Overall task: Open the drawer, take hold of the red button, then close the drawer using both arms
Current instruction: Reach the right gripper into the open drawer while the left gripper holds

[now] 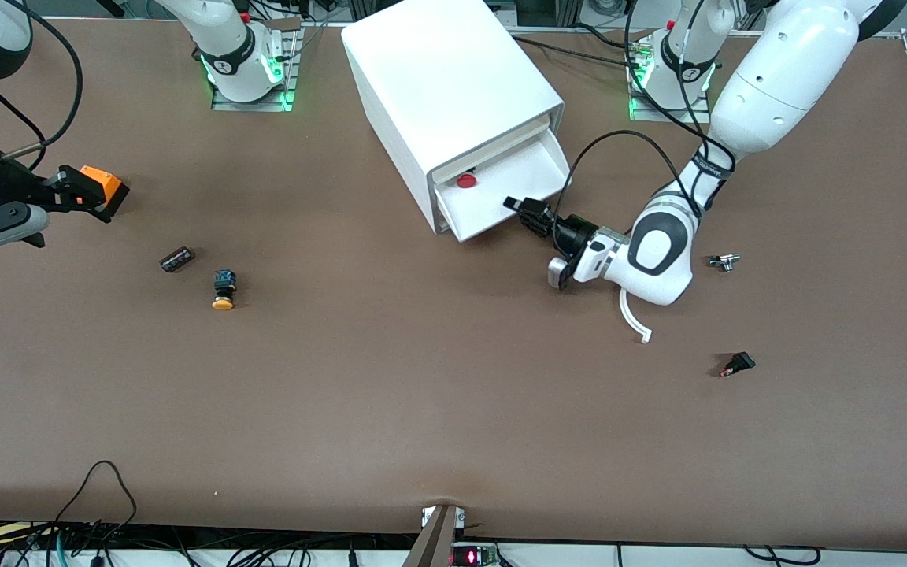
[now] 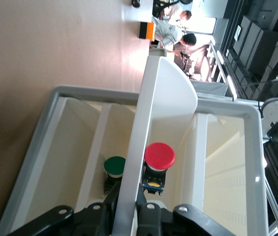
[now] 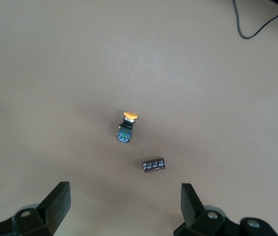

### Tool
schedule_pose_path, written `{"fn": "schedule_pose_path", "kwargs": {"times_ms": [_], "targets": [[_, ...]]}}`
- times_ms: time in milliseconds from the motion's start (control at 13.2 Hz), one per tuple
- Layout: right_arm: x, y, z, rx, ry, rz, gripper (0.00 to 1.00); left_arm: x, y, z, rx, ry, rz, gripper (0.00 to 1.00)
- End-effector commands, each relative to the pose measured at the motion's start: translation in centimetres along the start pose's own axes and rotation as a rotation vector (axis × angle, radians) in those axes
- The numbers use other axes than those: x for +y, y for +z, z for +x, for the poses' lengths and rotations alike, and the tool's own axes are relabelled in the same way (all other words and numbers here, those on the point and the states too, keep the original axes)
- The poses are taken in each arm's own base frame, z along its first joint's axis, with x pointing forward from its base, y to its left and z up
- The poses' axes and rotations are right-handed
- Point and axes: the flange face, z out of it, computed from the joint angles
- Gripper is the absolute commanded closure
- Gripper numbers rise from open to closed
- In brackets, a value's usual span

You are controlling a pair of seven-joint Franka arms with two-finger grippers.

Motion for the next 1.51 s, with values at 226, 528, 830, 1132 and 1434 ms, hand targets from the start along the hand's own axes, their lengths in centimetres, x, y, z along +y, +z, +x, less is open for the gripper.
{"fn": "schedule_pose_path", "kwargs": {"times_ms": [226, 528, 830, 1132, 1434], "targets": [[-6.1, 0.6, 2.3, -0.049, -0.118, 0.016, 0.01, 0.3, -4.4, 1.7, 0.096, -0.058, 0.025, 0.84], [-13.5, 2.2, 5.2, -0.057, -0.171, 0.036, 0.01, 0.5, -6.2, 2.1, 0.126, -0.092, 0.039, 0.83], [-24.2, 3.1, 9.5, -0.04, -0.08, 0.099, 0.01, 0.3, -6.2, 1.5, 0.105, -0.153, 0.027, 0.0], [-37.6, 5.6, 13.3, 0.023, 0.015, 0.086, 0.01, 1.0, -7.7, 1.1, 0.098, -0.225, -0.013, 0.0], [-47.3, 9.7, 14.7, 0.06, 0.042, 0.078, 0.01, 0.9, -12.4, 0.4, 0.134, -0.215, 0.018, 0.0]]}}
